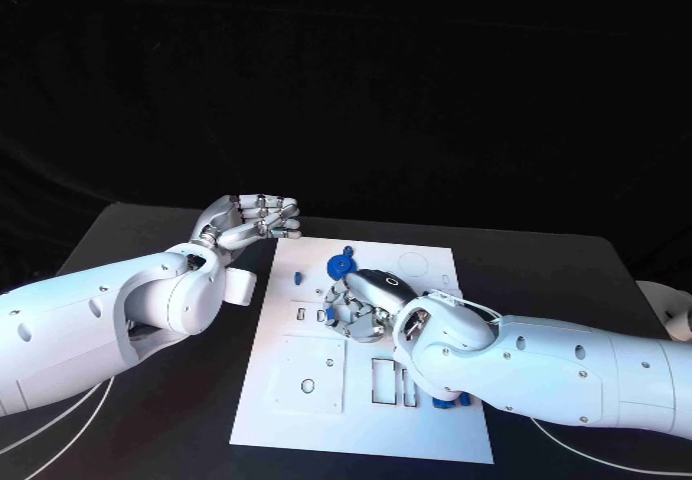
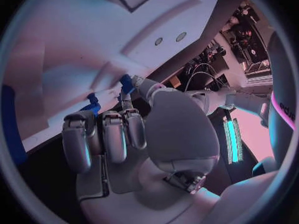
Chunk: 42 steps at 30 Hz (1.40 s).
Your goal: Assemble the parts on the task board
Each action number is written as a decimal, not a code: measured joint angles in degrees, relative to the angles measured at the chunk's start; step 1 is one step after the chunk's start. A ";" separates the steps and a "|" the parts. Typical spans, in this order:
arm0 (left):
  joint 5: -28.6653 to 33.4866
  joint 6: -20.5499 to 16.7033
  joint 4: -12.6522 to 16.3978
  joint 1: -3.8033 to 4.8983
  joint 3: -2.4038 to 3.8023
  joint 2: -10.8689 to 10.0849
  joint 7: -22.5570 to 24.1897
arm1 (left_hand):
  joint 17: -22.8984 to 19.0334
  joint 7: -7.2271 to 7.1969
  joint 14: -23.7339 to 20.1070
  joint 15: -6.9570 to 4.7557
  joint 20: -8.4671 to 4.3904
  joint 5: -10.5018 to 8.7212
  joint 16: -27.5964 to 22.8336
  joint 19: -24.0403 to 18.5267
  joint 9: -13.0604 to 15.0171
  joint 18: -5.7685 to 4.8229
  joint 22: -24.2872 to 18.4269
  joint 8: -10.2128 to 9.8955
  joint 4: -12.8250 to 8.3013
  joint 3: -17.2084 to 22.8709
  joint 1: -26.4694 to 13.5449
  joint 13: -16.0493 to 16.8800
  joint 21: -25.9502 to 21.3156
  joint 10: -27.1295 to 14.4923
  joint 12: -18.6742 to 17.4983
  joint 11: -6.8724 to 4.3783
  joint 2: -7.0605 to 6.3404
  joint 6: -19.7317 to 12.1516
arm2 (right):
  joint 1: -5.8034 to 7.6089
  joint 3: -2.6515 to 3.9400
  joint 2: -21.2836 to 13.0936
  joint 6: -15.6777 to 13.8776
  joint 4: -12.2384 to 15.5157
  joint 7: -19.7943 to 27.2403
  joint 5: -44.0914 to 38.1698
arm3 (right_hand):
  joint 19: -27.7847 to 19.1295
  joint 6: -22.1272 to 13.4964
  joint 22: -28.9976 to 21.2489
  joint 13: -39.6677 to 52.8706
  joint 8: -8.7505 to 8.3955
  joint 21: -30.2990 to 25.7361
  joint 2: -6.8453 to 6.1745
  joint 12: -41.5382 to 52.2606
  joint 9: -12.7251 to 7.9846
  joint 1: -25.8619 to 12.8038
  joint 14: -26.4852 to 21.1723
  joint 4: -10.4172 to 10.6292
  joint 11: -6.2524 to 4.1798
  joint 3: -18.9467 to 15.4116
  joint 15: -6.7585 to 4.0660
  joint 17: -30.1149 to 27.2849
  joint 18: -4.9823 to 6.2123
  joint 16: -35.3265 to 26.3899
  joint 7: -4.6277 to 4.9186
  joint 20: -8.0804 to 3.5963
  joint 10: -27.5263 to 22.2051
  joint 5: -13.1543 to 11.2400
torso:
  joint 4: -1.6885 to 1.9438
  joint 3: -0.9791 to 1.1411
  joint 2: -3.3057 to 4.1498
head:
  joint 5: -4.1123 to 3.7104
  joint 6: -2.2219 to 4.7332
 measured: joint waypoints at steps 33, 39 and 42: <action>0.06 0.02 0.28 0.00 -0.02 -0.57 -0.12 | 0.03 0.00 0.00 0.00 0.20 0.00 0.00 -0.20 0.00 0.00 0.03 0.00 0.00 0.00 0.00 0.00 0.00 0.00 0.00 0.00 0.00 0.00 | -0.55 0.24 0.86 -0.12 -1.34 -0.42 -2.92 | 0.00 -0.42 -0.02 -0.01 2.64 0.00 -1.62 -0.57 2.41 -1.89 0.00 0.58 0.00 -0.24 0.00 0.04 0.00 0.00 -0.42 0.00 0.00 -0.22 | 0.08 0.04 0.05 | -0.19 -0.52; 0.07 0.03 0.30 0.00 -0.03 -0.60 -0.14 | 0.03 0.00 0.00 0.00 0.20 0.00 0.00 -0.20 0.00 0.00 0.03 0.00 0.00 0.00 0.00 0.00 0.00 0.00 0.00 0.00 0.00 0.00 | -0.59 0.20 0.90 -0.12 -1.42 -0.69 -3.14 | 0.00 -0.93 -0.02 -0.02 2.82 0.00 -2.66 -0.88 2.84 -2.94 0.00 1.19 0.12 -0.84 0.00 0.03 0.00 0.00 -0.28 0.00 -0.12 -0.87 | 0.07 0.04 0.05 | -0.30 -0.44; 0.07 0.03 0.31 0.00 -0.03 -0.62 -0.15 | 0.03 0.00 0.00 0.00 0.20 0.00 0.00 -0.20 0.00 0.01 0.03 0.00 0.00 0.00 0.00 0.00 0.00 0.00 0.00 0.00 0.00 0.00 | -0.66 0.14 0.91 -0.13 -1.47 -0.87 -3.25 | 0.00 -1.12 -0.01 -0.02 2.62 0.00 -3.12 -0.88 2.56 -3.40 0.00 1.37 0.21 -1.00 0.00 0.03 0.00 0.00 -0.10 0.00 -0.21 -0.95 | 0.08 0.03 0.05 | -0.34 -0.37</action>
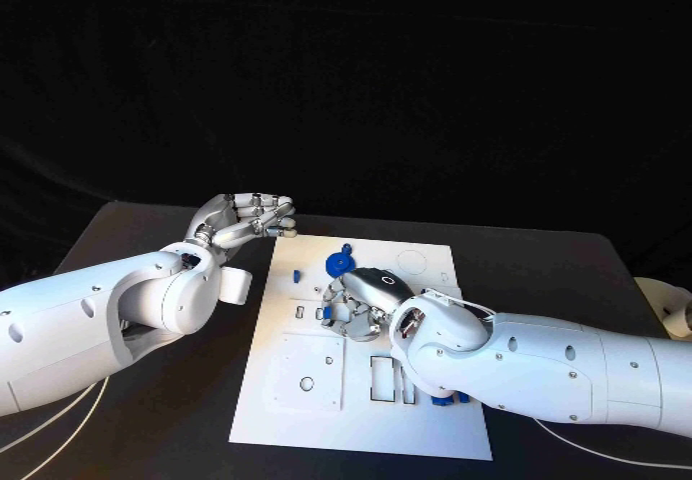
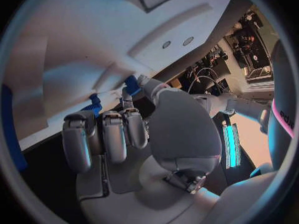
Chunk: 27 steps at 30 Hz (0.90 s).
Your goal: Assemble the parts on the task board
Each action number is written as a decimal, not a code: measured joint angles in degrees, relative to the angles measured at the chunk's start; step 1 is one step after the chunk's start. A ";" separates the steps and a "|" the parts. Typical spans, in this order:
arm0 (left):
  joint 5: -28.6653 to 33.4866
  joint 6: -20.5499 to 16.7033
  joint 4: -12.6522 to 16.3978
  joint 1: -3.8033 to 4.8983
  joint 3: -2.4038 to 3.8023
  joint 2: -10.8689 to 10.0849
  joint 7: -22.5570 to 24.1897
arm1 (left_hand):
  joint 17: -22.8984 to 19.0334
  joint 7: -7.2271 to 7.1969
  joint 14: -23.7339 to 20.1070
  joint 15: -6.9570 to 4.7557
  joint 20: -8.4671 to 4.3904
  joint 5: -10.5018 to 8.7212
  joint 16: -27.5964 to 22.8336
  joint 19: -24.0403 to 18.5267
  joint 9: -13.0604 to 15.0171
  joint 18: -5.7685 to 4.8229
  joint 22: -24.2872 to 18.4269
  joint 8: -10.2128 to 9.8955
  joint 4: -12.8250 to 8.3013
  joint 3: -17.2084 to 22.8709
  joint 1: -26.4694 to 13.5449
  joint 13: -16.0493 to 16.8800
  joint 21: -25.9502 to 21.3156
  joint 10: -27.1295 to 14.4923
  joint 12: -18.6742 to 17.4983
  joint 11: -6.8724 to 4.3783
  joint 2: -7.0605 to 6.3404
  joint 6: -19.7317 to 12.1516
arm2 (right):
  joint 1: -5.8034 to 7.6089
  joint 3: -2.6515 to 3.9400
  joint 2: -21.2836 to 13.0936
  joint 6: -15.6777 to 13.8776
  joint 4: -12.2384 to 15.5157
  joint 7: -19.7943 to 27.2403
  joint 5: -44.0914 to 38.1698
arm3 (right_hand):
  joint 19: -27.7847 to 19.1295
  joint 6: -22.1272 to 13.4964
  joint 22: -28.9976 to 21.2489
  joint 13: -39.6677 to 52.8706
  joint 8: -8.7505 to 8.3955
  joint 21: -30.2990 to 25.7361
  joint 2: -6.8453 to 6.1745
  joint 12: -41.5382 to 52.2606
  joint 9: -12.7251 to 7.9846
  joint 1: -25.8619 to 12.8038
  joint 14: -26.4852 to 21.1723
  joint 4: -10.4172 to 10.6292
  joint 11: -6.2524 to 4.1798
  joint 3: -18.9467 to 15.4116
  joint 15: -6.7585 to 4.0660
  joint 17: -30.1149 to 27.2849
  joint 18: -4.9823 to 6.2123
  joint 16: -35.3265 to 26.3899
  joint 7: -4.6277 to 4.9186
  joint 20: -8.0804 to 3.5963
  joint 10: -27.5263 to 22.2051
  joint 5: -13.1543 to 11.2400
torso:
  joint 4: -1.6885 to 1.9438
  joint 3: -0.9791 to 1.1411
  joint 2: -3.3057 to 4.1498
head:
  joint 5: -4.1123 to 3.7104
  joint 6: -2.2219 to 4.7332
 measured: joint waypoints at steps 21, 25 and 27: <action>0.01 0.03 0.04 0.00 -0.02 -0.17 -0.14 | 0.04 0.00 0.00 0.00 0.00 0.00 -0.23 0.00 0.00 -0.01 0.07 -0.23 0.00 0.00 0.00 0.00 0.23 0.00 0.00 0.00 0.00 0.00 | -0.16 -0.15 0.10 -0.18 -0.16 -0.70 -0.70 | -0.01 -4.22 0.01 0.00 -2.38 0.00 -2.03 -1.38 -1.14 -2.03 0.13 2.67 1.34 -2.55 0.98 -0.01 0.00 -0.22 1.56 0.44 -1.33 0.41 | -0.03 0.04 0.03 | -0.12 0.21; 0.02 0.04 0.03 0.00 -0.02 -0.20 -0.18 | 0.05 0.00 0.00 0.00 0.00 0.00 -0.23 0.00 0.00 0.00 0.07 -0.23 0.00 0.00 0.00 0.00 0.23 0.00 0.00 0.00 0.00 0.00 | -0.21 -0.19 -0.01 -0.51 -0.05 -0.74 -0.84 | 0.01 -4.92 0.01 0.00 -2.93 0.00 -2.08 -1.71 -1.38 -2.08 0.21 3.63 1.60 -4.15 1.05 -0.01 0.00 -0.22 1.69 0.84 -1.59 -1.28 | -0.04 0.06 0.04 | -0.16 0.26; 0.02 0.04 0.03 0.00 -0.02 -0.21 -0.20 | 0.10 0.00 0.00 0.00 0.00 0.00 -0.23 0.00 0.00 0.00 0.07 -0.23 0.00 0.00 0.00 0.00 0.23 0.00 0.00 0.00 0.00 0.00 | -0.22 -0.20 -0.19 -0.82 0.11 -0.78 -0.98 | 0.01 -5.33 0.01 0.00 -3.12 0.00 -2.08 -2.00 -1.52 -2.07 0.07 4.20 1.75 -5.51 1.19 -0.01 0.00 -0.22 1.79 0.84 -1.74 -2.13 | -0.03 0.07 0.04 | -0.17 0.26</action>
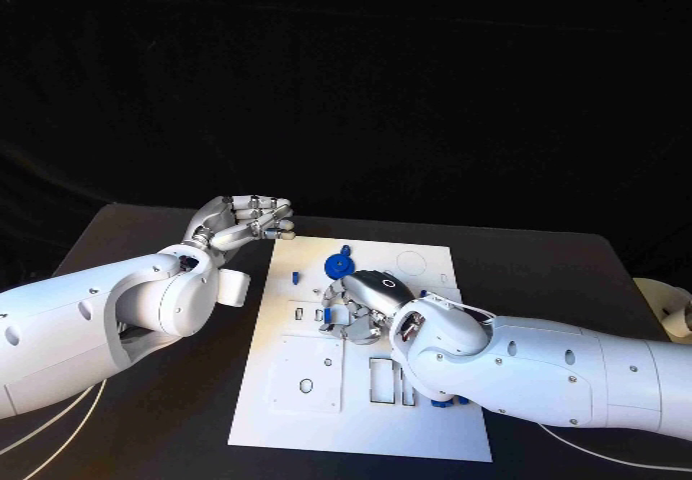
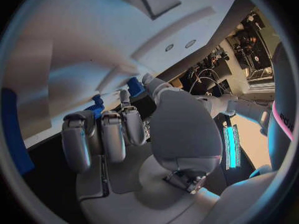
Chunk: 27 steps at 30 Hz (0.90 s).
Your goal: Assemble the parts on the task board
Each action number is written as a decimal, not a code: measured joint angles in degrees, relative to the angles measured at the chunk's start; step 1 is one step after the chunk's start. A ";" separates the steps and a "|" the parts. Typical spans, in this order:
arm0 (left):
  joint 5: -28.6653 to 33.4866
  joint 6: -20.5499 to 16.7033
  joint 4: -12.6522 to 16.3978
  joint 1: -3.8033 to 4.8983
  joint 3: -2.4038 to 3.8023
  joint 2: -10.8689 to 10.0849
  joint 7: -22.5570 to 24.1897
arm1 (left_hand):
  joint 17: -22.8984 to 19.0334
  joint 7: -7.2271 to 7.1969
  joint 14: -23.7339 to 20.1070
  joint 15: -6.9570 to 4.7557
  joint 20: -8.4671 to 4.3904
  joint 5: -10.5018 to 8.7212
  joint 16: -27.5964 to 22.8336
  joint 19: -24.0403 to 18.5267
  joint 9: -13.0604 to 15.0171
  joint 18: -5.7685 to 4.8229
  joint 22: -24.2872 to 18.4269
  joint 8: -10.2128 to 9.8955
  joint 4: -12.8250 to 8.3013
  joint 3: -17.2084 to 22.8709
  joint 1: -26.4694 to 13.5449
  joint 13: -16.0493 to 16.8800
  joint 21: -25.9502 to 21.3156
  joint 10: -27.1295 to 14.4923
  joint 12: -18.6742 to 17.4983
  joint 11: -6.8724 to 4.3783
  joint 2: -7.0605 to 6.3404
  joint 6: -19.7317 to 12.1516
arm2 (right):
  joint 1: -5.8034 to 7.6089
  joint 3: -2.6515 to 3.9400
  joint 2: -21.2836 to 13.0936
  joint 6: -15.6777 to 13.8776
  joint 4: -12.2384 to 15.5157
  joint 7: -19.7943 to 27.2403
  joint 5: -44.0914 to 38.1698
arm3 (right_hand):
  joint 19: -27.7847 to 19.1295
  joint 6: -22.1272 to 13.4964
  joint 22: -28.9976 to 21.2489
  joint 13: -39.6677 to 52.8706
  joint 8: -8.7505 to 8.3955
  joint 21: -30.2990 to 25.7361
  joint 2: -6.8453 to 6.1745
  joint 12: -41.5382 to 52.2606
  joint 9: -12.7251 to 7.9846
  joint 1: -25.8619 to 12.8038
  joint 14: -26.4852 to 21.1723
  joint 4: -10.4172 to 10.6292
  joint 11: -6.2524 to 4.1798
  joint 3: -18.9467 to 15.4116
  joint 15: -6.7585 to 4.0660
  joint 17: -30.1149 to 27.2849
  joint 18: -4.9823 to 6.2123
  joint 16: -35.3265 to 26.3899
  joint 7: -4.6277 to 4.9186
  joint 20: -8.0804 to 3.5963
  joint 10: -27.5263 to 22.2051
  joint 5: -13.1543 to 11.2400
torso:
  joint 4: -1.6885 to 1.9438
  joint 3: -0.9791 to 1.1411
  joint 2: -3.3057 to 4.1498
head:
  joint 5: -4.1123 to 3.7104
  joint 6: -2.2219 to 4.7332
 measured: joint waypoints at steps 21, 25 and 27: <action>-19.50 9.57 -1.24 0.48 -0.07 1.13 -19.78 | 46.40 -4.96 23.58 -7.81 -7.18 -0.21 53.71 10.52 5.29 0.00 22.70 5.40 1.67 -3.56 -15.08 15.69 31.90 13.49 18.76 -6.79 2.19 4.32 | 6.67 0.86 -15.11 -5.83 5.61 17.21 25.91 | 0.00 1.95 -0.02 0.00 3.15 -5.56 2.70 -3.47 1.46 7.10 0.14 4.48 -0.30 -6.19 0.26 -0.01 0.89 -1.55 -0.43 0.41 -3.39 6.70 | -0.19 0.41 -1.48 | 0.86 -0.66; -26.86 14.44 -1.83 1.25 0.00 2.55 -27.42 | 53.53 -5.24 26.37 -8.14 -7.67 -0.21 59.65 13.86 7.01 -1.00 32.62 7.14 1.97 -4.67 -18.98 20.53 39.86 13.18 24.45 -7.10 3.10 4.19 | 8.20 0.87 -18.00 -5.04 6.01 19.59 32.71 | 0.00 1.95 -0.02 0.00 3.58 -5.56 2.70 -3.47 1.89 7.10 0.13 4.48 -0.30 -6.19 0.26 -0.01 0.89 -1.55 -0.43 0.41 -3.38 6.90 | -0.24 0.66 -2.01 | 1.20 -1.03; -30.43 16.71 -2.17 1.53 0.00 3.24 -31.04 | 56.43 -6.23 26.86 -8.62 -8.21 -0.21 63.52 18.06 8.81 -2.67 41.29 9.37 2.33 -5.66 -21.25 27.72 45.72 14.11 32.25 -8.35 3.57 4.56 | 8.63 0.89 -19.07 -4.72 6.05 20.29 35.16 | 0.00 1.95 -0.02 0.00 4.03 -5.56 2.69 -3.47 2.08 7.09 0.13 4.65 -0.30 -6.36 0.26 -0.01 0.89 -1.55 -0.43 0.41 -3.38 6.90 | -0.29 0.77 -2.21 | 1.33 -1.18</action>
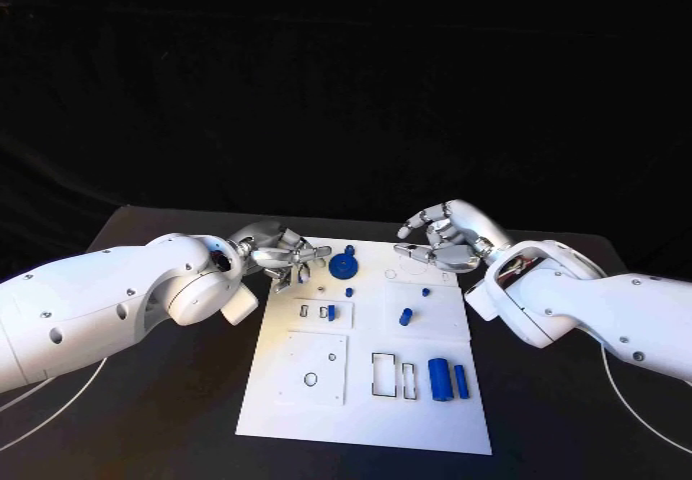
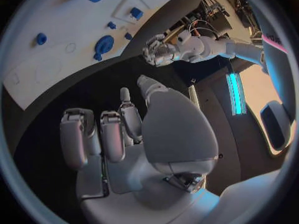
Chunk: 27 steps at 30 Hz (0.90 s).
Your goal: Assemble the parts on the task board
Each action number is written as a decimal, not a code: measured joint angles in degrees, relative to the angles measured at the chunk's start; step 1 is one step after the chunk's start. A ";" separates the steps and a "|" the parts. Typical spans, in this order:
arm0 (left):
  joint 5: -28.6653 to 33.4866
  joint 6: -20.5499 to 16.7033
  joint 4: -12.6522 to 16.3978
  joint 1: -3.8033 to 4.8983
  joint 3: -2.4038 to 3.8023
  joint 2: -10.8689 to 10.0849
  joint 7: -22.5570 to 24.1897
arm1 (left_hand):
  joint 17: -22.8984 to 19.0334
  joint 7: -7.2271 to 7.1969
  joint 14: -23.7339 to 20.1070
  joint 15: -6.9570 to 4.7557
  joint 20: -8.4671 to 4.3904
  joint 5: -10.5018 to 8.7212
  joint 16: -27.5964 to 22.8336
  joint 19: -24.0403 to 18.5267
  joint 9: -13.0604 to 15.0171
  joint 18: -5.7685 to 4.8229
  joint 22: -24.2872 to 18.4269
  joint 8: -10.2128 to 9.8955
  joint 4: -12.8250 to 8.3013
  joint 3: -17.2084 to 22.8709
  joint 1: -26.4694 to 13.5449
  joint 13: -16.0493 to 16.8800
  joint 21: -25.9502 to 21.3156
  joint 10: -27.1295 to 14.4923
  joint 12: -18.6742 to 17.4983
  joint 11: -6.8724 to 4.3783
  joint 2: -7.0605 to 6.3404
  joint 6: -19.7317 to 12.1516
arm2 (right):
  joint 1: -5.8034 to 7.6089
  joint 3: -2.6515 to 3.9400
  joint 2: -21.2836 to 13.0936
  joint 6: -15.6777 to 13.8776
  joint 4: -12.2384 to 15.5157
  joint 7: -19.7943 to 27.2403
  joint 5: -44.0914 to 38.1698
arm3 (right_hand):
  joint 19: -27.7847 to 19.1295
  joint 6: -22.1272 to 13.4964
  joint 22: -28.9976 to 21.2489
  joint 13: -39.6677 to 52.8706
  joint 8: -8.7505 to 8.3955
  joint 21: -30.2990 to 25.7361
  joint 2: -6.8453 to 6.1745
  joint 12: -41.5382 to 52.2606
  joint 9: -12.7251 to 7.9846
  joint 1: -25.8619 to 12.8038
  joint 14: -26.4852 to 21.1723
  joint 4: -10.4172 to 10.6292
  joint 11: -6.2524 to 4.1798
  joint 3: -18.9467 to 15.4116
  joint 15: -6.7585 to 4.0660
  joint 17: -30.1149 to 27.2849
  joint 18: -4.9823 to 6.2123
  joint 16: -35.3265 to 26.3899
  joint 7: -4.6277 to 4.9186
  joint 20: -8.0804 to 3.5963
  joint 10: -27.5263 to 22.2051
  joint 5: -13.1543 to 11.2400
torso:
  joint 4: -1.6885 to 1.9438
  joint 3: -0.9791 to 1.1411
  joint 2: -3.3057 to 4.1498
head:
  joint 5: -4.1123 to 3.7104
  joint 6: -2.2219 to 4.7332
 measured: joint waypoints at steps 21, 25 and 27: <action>-23.84 14.13 -4.84 2.59 -0.75 9.54 -20.45 | 0.68 -1.86 -0.13 -1.33 -1.21 -0.23 5.84 6.32 13.95 -2.25 17.07 12.32 -0.19 -4.70 -2.53 28.61 10.63 -0.08 28.71 -1.00 1.64 -4.27 | 0.80 -0.15 -2.54 1.39 -1.40 0.72 6.93 | 0.00 -0.52 0.03 0.04 0.87 0.00 -0.20 0.00 0.81 -0.69 0.00 0.38 -0.22 -0.39 -0.43 -0.01 -0.01 -0.22 -0.52 -0.44 0.23 1.34 | 0.10 0.99 -1.27 | 0.82 -1.42; -24.92 15.33 -5.48 2.93 -1.05 10.61 -21.33 | 0.68 -2.06 -0.13 -1.33 -1.21 -0.23 6.16 6.32 14.58 -2.25 17.52 12.55 -0.20 -5.03 -3.12 28.85 10.91 -0.08 29.00 -0.99 2.24 -4.47 | 0.80 -0.21 -2.44 1.42 -1.68 0.42 6.93 | 0.00 -0.91 0.03 0.04 1.09 0.00 -0.20 0.00 0.96 -0.69 0.00 0.38 -0.22 -0.39 -0.43 -0.01 -0.01 -0.22 -0.54 -0.44 0.23 1.78 | 0.13 1.03 -1.27 | 0.84 -1.55; -25.28 15.93 -5.83 3.05 -1.22 11.12 -21.64 | 0.68 -2.06 -0.13 -1.33 -1.21 -0.23 6.16 6.32 14.69 -2.25 17.52 12.75 -0.04 -5.18 -3.12 28.85 10.91 -0.08 29.00 -0.99 2.23 -4.47 | 0.80 -0.22 -2.37 1.43 -1.81 0.29 6.90 | 0.00 -0.91 0.04 0.04 1.09 0.00 -0.20 0.00 0.96 -0.69 0.00 0.38 -0.22 -0.39 -0.43 -0.01 -0.02 -0.22 -0.54 -0.44 0.23 1.78 | 0.17 1.06 -1.25 | 0.84 -1.62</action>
